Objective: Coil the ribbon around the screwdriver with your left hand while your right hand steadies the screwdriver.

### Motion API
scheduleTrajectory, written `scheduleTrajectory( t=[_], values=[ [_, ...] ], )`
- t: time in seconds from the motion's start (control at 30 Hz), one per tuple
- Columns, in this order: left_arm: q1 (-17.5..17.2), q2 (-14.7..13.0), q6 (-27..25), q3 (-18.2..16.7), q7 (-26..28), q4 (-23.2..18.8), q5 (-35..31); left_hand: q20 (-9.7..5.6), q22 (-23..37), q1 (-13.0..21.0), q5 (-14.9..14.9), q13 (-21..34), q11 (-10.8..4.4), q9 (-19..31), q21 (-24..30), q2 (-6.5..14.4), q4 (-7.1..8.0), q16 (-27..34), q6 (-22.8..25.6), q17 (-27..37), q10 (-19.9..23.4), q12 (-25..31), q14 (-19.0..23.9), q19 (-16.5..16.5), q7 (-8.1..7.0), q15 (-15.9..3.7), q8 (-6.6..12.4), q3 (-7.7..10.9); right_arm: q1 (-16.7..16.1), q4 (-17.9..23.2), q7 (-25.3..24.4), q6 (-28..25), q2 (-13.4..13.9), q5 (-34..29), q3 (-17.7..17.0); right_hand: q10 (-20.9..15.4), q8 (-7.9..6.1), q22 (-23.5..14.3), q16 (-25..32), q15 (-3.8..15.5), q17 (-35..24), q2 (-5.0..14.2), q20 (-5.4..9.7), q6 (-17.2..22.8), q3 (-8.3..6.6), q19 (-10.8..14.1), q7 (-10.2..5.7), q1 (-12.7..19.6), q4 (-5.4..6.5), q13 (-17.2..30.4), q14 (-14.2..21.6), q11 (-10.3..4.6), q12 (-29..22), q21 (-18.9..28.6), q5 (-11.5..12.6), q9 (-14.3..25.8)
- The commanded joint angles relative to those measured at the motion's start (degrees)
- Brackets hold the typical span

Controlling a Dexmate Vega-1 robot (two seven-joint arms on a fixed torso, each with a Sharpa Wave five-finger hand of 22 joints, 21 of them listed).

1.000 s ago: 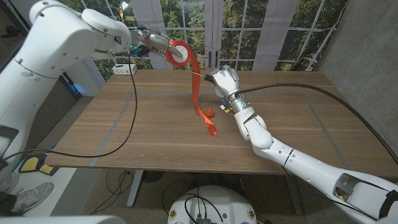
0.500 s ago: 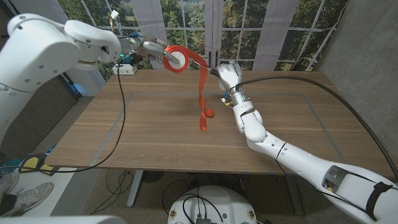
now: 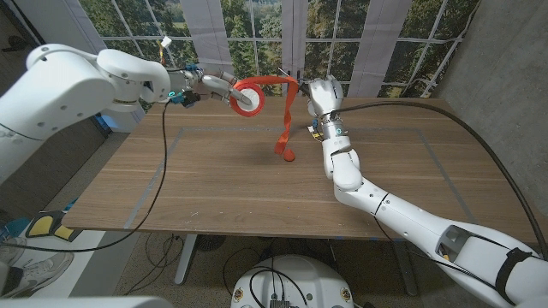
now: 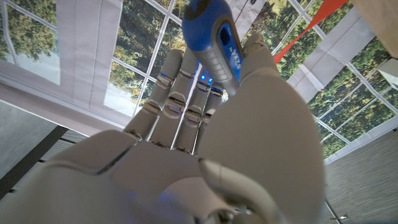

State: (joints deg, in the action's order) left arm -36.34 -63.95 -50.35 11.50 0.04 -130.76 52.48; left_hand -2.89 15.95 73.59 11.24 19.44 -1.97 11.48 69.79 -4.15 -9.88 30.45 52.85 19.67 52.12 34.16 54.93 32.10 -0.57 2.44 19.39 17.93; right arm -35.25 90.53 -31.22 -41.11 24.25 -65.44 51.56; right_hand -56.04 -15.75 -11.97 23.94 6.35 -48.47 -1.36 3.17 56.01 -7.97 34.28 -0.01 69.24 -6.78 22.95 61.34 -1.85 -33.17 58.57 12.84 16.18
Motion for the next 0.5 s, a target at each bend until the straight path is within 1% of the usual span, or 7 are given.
scheduleTrajectory(
  t=[0.03,0.17,0.2,0.27,0.33,0.4,0.5],
  values=[
    [-0.3,-2.3,1.4,4.2,-2.5,2.2,0.6,-0.45,-0.2,8.0,0.3,15.2,-0.56,2.5,0.5,8.3,0.35,0.0,5.9,17.6,1.5,0.0,16.4,-0.5,5.37,-15.86,-0.12,1.09,0.0,1.8,-6.6,-1.2,0.4,3.6,-1.3,-1.8,-0.06,0.1,-0.2,6.7,-0.3,8.88,8.22,6.2,0.12,0.1,-5.39,9.6,0.21,4.8,4.9,-0.86,0.0,0.6,0.5,0.3],
    [-2.1,-3.1,1.8,3.7,-1.5,2.0,1.0,-0.47,-0.5,7.9,0.3,15.3,-0.69,2.5,0.7,8.3,0.39,-0.2,5.9,17.6,1.5,-0.1,16.5,-0.5,5.43,-15.86,-0.24,1.09,-0.9,3.0,-9.4,-0.8,0.7,4.9,-2.2,-1.7,0.04,0.2,-0.3,6.69,-0.3,8.85,8.25,6.1,0.17,0.1,-5.42,9.6,0.2,4.9,4.9,-0.83,0.0,0.7,0.5,0.3],
    [-1.5,-3.5,1.5,4.2,-2.8,2.5,1.0,-0.48,-0.6,7.9,0.3,15.3,-0.68,2.6,0.7,8.3,0.39,-0.2,5.8,17.7,1.4,-0.1,16.5,-0.6,5.43,-15.86,-0.32,1.09,-1.2,3.6,-9.8,-0.8,0.8,5.2,-2.5,-1.7,0.06,0.2,-0.3,6.64,-0.3,8.86,8.25,6.1,0.22,-0.1,-5.41,9.6,0.25,5.0,4.8,-0.91,0.0,0.8,0.5,0.3],
    [-2.6,-3.6,0.6,3.7,-0.7,2.2,1.5,-0.55,-0.7,7.9,0.3,15.4,-0.51,2.6,0.9,8.3,0.38,-0.4,5.8,17.7,1.4,-0.1,16.5,-0.7,5.37,-15.87,-0.33,1.11,-2.2,4.8,-11.9,0.6,1.2,6.9,-3.6,-1.8,0.05,0.3,-0.3,6.68,-0.4,8.91,8.21,6.1,0.22,0.0,-5.41,9.6,0.26,5.0,4.9,-0.81,0.0,0.9,0.5,0.3],
    [-3.0,-3.7,0.9,3.7,-1.7,3.3,2.3,-0.59,-0.8,7.9,0.3,15.4,-0.5,2.6,0.9,8.3,0.39,-0.5,5.8,17.7,1.4,-0.2,16.5,-0.8,5.45,-15.86,-0.39,1.12,-3.2,5.8,-13.7,0.9,1.1,8.1,-4.6,-1.8,0.11,0.3,-0.4,6.67,-0.4,8.9,8.24,6.0,0.26,0.0,-5.48,9.6,0.26,5.1,4.9,-0.89,0.0,1.0,0.5,0.4],
    [-3.0,-3.8,0.0,4.1,0.0,2.9,1.6,-0.56,-1.0,7.9,0.3,15.5,-0.5,2.7,1.0,8.4,0.4,-0.5,5.8,17.8,1.4,-0.2,16.5,-1.0,5.39,-15.87,-0.44,1.14,-3.7,6.3,-15.7,1.8,1.4,8.5,-5.1,-1.7,0.15,0.3,-0.4,6.66,-0.5,8.88,8.29,5.9,0.3,-0.1,-5.46,9.6,0.26,5.1,4.9,-0.89,0.1,1.1,0.5,0.4],
    [-4.1,-3.5,0.9,3.4,0.2,4.4,2.7,-0.65,-1.2,7.9,0.3,15.4,-0.55,2.7,1.2,8.3,0.38,-0.6,5.8,18.0,1.5,-0.3,16.6,-1.1,5.29,-15.87,-0.52,1.14,-5.0,8.4,-17.5,4.7,2.1,11.0,-6.5,-1.8,0.2,0.4,-0.5,6.64,-0.5,8.9,8.31,6.0,0.34,-0.3,-5.45,9.6,0.28,5.1,4.9,-0.9,0.2,1.2,0.5,0.4]
  ],
)
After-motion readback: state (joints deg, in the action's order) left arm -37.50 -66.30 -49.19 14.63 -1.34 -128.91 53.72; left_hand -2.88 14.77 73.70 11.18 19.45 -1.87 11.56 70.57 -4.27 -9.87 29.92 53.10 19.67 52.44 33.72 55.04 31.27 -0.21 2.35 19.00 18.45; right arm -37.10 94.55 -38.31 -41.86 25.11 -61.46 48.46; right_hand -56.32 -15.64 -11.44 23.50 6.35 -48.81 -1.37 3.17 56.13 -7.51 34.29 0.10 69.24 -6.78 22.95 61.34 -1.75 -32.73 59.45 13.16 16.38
